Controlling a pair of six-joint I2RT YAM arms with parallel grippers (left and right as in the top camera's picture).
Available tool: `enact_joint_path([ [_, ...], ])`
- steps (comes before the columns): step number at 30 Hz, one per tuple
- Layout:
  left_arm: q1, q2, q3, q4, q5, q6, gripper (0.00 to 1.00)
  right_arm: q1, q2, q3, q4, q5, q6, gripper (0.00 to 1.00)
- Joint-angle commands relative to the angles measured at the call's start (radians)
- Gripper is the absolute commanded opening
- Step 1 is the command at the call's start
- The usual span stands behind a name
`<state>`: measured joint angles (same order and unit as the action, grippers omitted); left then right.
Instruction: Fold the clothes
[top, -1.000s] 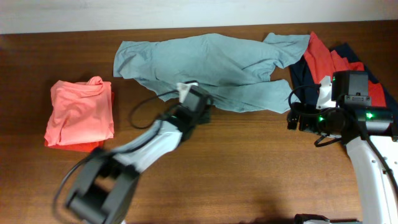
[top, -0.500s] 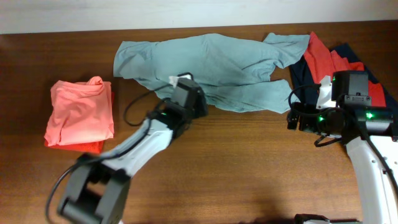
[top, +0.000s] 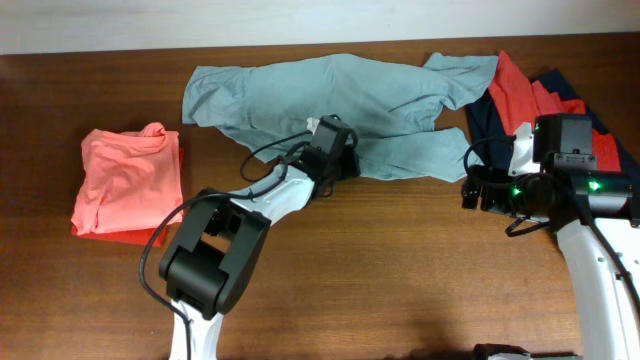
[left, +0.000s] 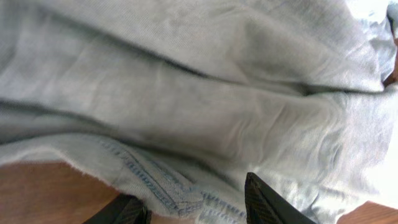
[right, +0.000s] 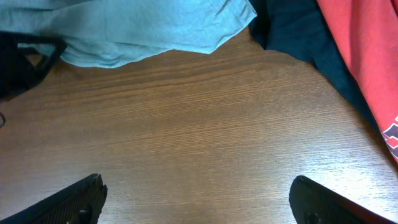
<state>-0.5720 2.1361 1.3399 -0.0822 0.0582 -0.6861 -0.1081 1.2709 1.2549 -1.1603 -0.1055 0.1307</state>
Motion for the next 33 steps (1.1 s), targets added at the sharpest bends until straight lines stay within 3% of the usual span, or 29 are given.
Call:
enact_joint_path([
  [1,0.003,0.052,0.023,-0.021,0.024,-0.013,0.48,-0.005,-0.005,0.011,-0.003,0.009,-0.003,0.99],
  [3,0.003,0.053,0.023,-0.023,0.024,-0.013,0.39,-0.005,-0.005,0.011,-0.002,0.009,-0.003,0.99],
  [5,0.003,0.053,0.023,-0.024,0.024,-0.013,0.08,-0.005,-0.005,0.011,-0.001,0.009,-0.003,0.99],
  [6,0.003,0.053,0.023,-0.027,0.025,-0.013,0.00,-0.005,-0.005,0.011,0.000,0.009,-0.003,0.99],
  [14,0.020,0.030,0.023,-0.130,0.023,0.006,0.00,-0.005,-0.005,0.011,-0.002,0.009,-0.003,0.99],
  [22,0.135,-0.273,0.023,-0.603,-0.056,0.165,0.00,-0.005,0.001,0.011,-0.003,0.010,-0.004,0.98],
  [26,0.214,-0.418,0.023,-0.842,-0.119,0.177,0.00,-0.005,0.027,0.011,-0.004,0.009,-0.003,0.99],
  [33,0.307,-0.485,0.022,-1.055,-0.241,0.235,0.00,-0.005,0.095,0.011,-0.011,0.009,-0.003,0.99],
])
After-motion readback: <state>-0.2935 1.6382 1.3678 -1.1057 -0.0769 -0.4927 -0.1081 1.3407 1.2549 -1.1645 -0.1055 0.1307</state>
